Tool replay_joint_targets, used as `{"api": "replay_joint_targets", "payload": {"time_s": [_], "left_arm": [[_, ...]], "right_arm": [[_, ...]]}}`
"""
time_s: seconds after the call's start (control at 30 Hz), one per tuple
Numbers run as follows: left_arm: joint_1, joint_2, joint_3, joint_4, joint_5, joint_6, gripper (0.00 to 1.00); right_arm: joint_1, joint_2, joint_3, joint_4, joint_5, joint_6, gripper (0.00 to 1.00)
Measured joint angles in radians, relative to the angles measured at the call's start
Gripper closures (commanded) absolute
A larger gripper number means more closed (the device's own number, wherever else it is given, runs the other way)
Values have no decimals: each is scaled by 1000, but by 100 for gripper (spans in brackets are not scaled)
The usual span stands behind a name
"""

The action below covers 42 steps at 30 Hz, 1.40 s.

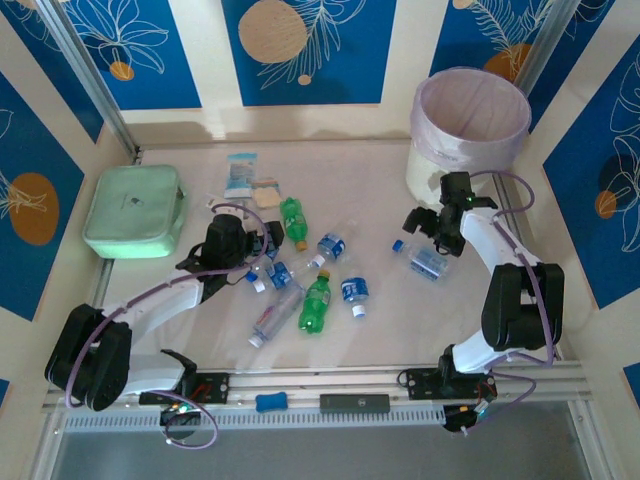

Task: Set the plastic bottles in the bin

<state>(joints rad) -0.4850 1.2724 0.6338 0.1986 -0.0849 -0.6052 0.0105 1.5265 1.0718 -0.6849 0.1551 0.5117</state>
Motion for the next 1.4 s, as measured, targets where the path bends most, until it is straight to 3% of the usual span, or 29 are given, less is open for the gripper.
{"api": "replay_joint_targets", "payload": {"time_s": [0.27, 0.73, 1.03, 1.4], "left_arm": [[0, 25, 2, 0, 7, -1, 0], [0, 34, 3, 0, 11, -18, 0], [0, 34, 3, 0, 11, -18, 0], [0, 33, 3, 0, 14, -18, 0]], "right_arm": [[17, 3, -19, -3, -25, 13, 1], [161, -58, -21, -46, -54, 65, 1], [199, -51, -19, -122, 108, -37, 1], [222, 2, -21, -123, 80, -93, 1]]}}
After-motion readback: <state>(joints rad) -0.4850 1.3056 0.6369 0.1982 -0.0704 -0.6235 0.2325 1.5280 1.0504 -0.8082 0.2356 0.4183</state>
